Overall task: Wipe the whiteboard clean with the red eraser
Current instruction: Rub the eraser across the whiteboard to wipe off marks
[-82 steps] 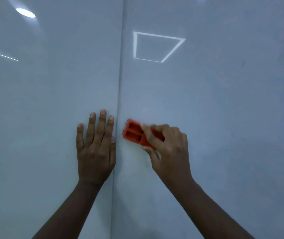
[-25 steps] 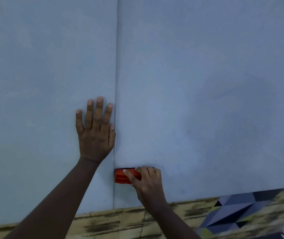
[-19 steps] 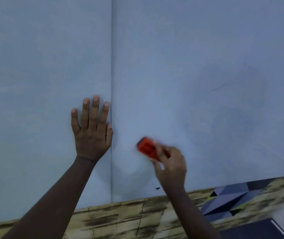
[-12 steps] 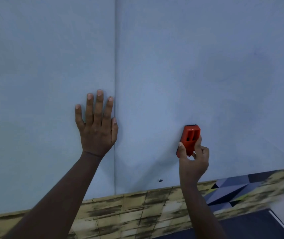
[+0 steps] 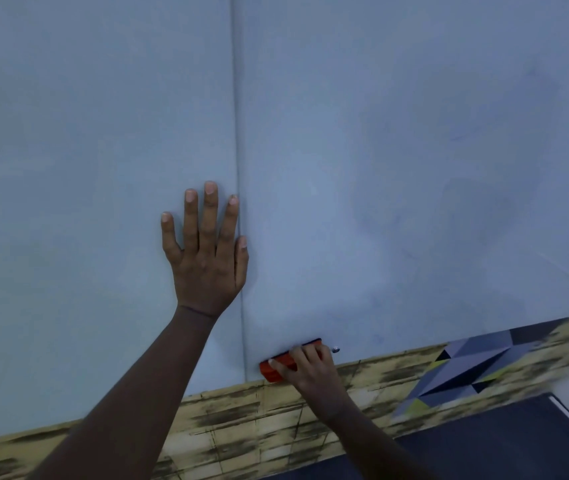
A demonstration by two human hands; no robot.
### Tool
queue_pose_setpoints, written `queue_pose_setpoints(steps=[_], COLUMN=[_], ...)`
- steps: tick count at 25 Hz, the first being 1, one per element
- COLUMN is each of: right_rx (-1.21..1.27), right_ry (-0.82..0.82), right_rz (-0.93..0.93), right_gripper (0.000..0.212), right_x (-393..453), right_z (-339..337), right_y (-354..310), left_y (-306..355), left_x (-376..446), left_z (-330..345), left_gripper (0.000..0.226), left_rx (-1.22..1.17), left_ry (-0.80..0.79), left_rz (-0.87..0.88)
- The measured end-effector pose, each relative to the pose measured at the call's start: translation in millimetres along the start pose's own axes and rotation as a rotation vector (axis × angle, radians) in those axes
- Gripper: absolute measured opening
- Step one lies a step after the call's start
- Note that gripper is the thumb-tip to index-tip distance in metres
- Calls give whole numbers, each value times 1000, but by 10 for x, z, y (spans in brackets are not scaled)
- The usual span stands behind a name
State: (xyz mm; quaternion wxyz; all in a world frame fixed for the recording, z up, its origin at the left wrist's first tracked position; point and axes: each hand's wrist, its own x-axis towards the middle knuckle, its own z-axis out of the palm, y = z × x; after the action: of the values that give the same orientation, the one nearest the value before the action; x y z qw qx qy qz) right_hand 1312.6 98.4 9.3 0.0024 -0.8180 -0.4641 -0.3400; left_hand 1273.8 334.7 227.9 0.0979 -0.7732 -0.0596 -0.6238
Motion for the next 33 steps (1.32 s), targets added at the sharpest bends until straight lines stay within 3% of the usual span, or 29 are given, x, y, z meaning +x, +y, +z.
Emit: queue_pose_setpoints(steps=[4,9,11,13,18,21,25,33], right_rx=[89,419,529,601,290,281,515,1091], right_ry=[26,360,485,559,375,231,130,327], right_rz=[107,794,935,959,658,639,802,1367], right_gripper=[68,76,77,75,56,57,68,80], right_x=[70,485,624,728,703,485,203,494], right_z=[-135,-649,-772,-784,-502,-224,57,-36], right_y=[76,179,175,80,-307,-544,-923,-1506], left_y=[0,1,4,6,13,19,24,38], left_x=[-22,-53,-64,-78,-91,-76,-101,-105], left_z=[13,25,24,37,32,37,41,57], left_gripper=[68,68,68,68,65,62,61,58], left_rx=[-2,-5,-16,-6,6,4,11,41], left_ry=[5,14,21,20,2,-10,1,22], left_rz=[17,25,27,23,5,4,7,31])
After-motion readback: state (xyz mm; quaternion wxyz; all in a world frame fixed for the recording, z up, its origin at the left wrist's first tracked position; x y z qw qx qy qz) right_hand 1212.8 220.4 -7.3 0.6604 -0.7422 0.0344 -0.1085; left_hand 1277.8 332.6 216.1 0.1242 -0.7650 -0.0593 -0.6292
